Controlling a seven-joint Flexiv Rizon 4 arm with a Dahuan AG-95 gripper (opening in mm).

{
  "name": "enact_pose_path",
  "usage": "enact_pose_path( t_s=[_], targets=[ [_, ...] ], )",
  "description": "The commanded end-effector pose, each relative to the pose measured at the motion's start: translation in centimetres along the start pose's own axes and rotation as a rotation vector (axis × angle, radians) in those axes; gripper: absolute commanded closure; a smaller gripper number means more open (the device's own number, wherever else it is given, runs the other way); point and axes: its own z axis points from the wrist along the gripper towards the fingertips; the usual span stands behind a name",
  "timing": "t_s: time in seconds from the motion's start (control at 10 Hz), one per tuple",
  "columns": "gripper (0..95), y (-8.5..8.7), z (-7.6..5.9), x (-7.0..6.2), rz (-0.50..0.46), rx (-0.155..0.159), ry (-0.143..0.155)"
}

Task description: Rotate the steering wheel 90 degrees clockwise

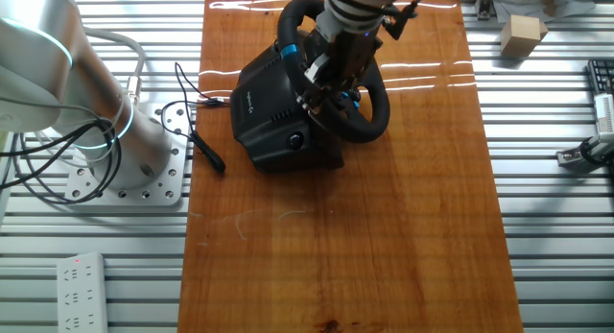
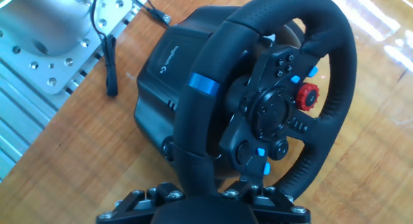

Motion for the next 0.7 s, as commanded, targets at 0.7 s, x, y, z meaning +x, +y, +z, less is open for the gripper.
enact_pose_path(
  t_s=[0.7],
  targets=[
    [38.0,0.00,0.05,-0.03,-0.006,-0.068,-0.066]
  ],
)
